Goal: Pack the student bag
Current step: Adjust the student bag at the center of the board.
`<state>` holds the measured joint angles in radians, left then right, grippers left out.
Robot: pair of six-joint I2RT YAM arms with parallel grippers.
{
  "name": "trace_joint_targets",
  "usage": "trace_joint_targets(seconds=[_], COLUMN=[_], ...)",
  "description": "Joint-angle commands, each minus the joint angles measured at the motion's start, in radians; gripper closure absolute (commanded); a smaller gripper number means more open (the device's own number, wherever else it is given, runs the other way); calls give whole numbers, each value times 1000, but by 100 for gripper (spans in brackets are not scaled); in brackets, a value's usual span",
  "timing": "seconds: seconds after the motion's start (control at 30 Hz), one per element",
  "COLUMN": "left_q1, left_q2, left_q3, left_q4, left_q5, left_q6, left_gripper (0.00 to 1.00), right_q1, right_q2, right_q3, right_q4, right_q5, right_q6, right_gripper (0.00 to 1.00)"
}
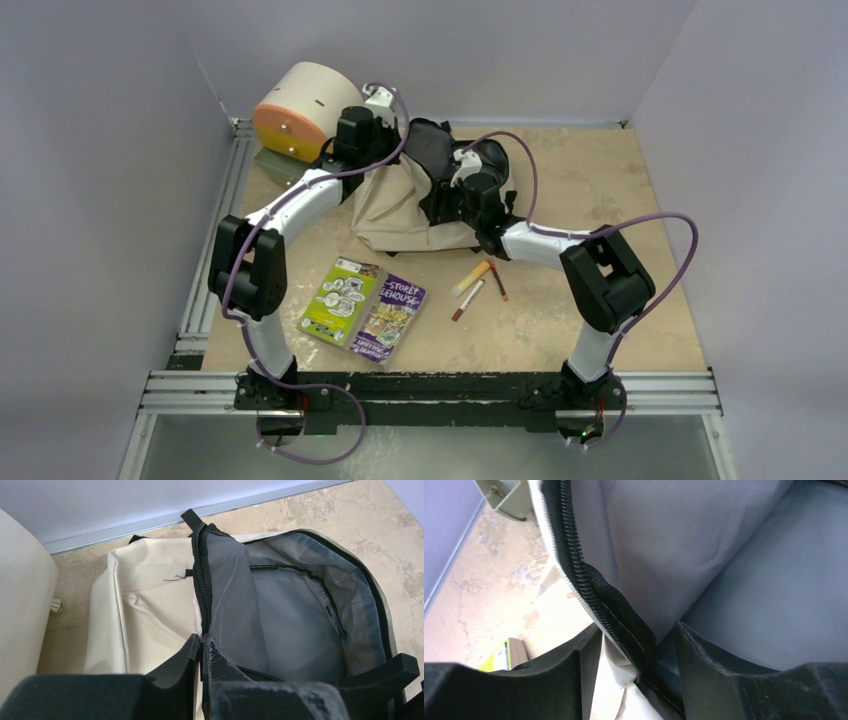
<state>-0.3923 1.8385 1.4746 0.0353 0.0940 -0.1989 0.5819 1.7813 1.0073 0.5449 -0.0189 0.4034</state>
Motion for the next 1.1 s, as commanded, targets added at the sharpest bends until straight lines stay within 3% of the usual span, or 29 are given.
trace_joint_targets(seconds=[0.0,0.2,0.3,0.43,0.57,0.87,1.07], left_q1=[21,26,27,30,35,48,50], left_q2=[-70,-76,-79,-78,-79,-51,-22], left_q3=[1,-3,-6,-7,-7,1,-2], left_q4=[61,63,63,64,61,43,43], left_q5=[9,12,12,12,1,-42,-38], left_q6=[-11,-16,-17,-19,-19,-26,-30], left_gripper=[100,100,100,100,100,100,100], right_q1=[4,9,16,39,73,160,255], right_q2=[-6,7,2,-6,-6,3,38], right_q3=[-3,4,19,37,71,140,113], right_q4=[109,87,45,-15,-89,-209,-152], right_q5=[-56,-52,2,148,332,806,1062], right_q6=[18,21,15,-8,-28,-105,-186], right_gripper=[45,68,73,83,99,100,100])
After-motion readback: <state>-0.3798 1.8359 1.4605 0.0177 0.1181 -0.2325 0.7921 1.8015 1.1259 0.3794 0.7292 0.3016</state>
